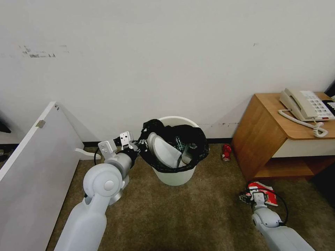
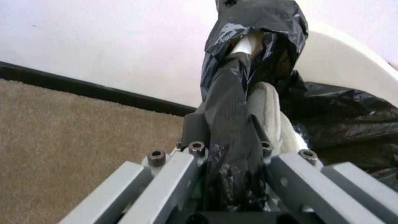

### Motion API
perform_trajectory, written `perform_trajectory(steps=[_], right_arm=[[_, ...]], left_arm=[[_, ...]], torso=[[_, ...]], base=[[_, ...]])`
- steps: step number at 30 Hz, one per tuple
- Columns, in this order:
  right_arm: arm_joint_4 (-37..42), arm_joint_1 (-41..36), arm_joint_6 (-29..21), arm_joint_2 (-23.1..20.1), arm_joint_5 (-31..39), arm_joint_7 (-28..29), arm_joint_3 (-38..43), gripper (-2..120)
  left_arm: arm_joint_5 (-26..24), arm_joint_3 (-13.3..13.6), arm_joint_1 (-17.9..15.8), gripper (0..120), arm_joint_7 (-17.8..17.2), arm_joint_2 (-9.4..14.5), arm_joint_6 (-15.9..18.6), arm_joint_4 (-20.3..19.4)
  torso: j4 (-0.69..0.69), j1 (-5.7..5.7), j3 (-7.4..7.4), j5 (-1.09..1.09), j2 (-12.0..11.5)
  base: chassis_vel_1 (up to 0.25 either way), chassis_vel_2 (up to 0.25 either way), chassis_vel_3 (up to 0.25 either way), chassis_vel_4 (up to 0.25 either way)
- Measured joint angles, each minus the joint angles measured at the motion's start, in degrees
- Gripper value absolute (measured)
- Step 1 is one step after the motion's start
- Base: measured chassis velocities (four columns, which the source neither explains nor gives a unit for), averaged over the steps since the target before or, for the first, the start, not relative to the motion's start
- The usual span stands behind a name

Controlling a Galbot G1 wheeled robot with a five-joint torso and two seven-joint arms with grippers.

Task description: Pick up the trash bin, then pick up the garbage from the floor and place it into the trash bin.

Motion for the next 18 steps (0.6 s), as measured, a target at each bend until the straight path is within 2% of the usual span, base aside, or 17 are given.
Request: perform_trajectory(steps=[5, 7, 10, 12, 16, 18], right_arm=[[-0.44, 0.22, -0.06, 0.04, -0.61, 0.17, -0.02, 90], [-0.81, 0.28, -0.05, 0.07, -0.97, 0.30, 0.11, 79], [-0.94, 0.26, -0.07, 0.06, -1.02, 0.34, 0.24, 72], [-1.24, 0.16, -0.09, 0.02, -1.20, 0.35, 0.43, 59], [-1.48, 0.12, -0.10, 0.00, -1.27, 0.35, 0.55, 51], [-1.58, 0.11, -0.13, 0.00, -1.27, 0.34, 0.58, 39]], left_arm=[[0.02, 0.00, -0.05, 5, 0.04, -0.05, -0.01, 0.00], [0.03, 0.01, -0.11, 5, 0.05, -0.08, -0.03, 0.05], [0.04, 0.04, -0.14, 5, 0.05, -0.10, -0.04, 0.13], [0.06, 0.14, -0.25, 5, 0.07, -0.27, -0.05, 0.29], [0.07, 0.22, -0.33, 5, 0.09, -0.33, -0.07, 0.35], [0.07, 0.22, -0.35, 5, 0.10, -0.35, -0.08, 0.35]], torso=[[0.01, 0.00, 0.00, 0.01, 0.00], [0.02, 0.00, 0.00, 0.01, 0.00], [0.02, 0.00, 0.00, 0.01, 0.00], [0.02, 0.00, 0.00, 0.01, 0.00], [0.00, 0.00, 0.00, 0.00, 0.00], [0.00, 0.00, 0.00, 0.01, 0.00]], base=[[0.000, 0.000, 0.000, 0.000], [0.000, 0.000, 0.000, 0.000], [0.000, 0.000, 0.000, 0.000], [0.000, 0.000, 0.000, 0.000], [0.000, 0.000, 0.000, 0.000], [0.000, 0.000, 0.000, 0.000]])
